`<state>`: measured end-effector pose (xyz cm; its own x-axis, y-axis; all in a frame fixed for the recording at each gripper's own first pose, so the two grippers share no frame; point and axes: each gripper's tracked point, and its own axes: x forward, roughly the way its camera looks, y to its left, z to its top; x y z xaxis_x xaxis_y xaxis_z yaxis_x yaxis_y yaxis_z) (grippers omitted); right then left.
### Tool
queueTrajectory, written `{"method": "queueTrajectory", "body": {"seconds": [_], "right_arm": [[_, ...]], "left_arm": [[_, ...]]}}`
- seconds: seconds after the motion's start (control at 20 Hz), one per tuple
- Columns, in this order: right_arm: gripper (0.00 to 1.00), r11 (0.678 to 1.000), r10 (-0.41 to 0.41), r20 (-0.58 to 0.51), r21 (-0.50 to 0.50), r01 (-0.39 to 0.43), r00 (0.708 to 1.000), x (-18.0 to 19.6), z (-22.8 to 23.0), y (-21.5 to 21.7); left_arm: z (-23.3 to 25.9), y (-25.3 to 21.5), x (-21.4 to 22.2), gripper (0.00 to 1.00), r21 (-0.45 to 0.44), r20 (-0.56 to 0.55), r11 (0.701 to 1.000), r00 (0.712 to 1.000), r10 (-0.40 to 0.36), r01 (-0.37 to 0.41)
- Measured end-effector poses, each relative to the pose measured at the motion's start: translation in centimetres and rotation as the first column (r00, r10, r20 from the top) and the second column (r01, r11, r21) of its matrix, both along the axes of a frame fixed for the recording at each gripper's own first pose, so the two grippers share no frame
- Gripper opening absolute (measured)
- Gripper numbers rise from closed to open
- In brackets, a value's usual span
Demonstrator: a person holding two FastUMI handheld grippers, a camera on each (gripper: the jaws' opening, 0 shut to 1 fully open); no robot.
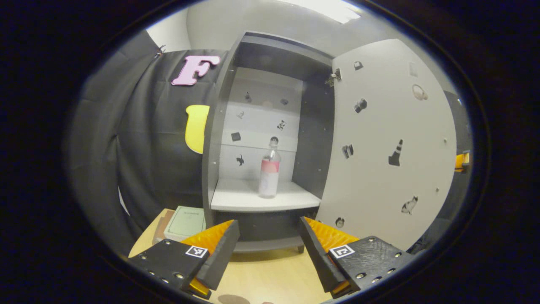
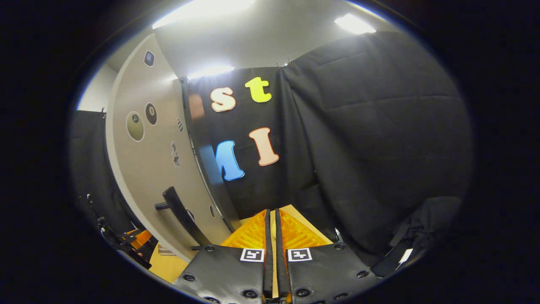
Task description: Open the cabinet door with the right hand, grasp the bottle in the cabinet with the left hand and place it on the coaster, then close the cabinet door with the right hand.
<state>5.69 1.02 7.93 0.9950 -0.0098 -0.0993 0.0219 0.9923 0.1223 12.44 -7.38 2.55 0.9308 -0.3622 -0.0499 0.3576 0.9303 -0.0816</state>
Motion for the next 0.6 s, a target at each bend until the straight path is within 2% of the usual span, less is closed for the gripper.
{"method": "queueTrajectory", "body": {"seconds": [0.2,0.25,0.3,0.35,0.45,0.5,0.6], "right_arm": [[0.12,0.998,-0.045,-0.017,0.052,0.046,0.999,4.3,-0.4,-1.6],[0.02,0.997,-0.053,-0.020,0.063,0.054,0.998,5.2,-0.5,-1.8],[0.13,0.996,-0.057,-0.024,0.071,0.059,0.998,6.0,-0.7,-2.1],[0.17,0.995,-0.069,-0.027,0.070,0.070,0.997,6.8,-1.0,-2.6],[0.18,0.994,-0.085,-0.029,0.065,0.086,0.996,8.2,-1.2,-3.2],[0.24,0.994,-0.090,-0.034,0.065,0.092,0.995,8.9,-1.3,-3.4],[0.24,0.992,-0.104,-0.041,0.067,0.106,0.994,9.8,-1.5,-3.9]], "left_arm": [[4.3,-1.5,5.9,0.89,-0.052,0.031,0.999,0.999,-0.004,0.005],[5.1,-1.7,7.6,0.89,-0.060,0.037,0.998,0.999,0.003,-0.001],[5.7,-1.8,8.9,0.89,-0.063,0.045,0.998,0.999,0.006,-0.003],[6.5,-2.1,10.7,0.89,-0.061,0.057,0.998,0.998,0.010,-0.007],[7.4,-2.7,13.4,0.89,-0.044,0.076,0.999,0.997,0.011,-0.008],[7.8,-3.0,14.7,0.89,-0.033,0.087,0.999,0.996,0.014,-0.011],[8.4,-4.0,16.9,0.89,-0.013,0.108,1.000,0.994,0.006,-0.005]]}}
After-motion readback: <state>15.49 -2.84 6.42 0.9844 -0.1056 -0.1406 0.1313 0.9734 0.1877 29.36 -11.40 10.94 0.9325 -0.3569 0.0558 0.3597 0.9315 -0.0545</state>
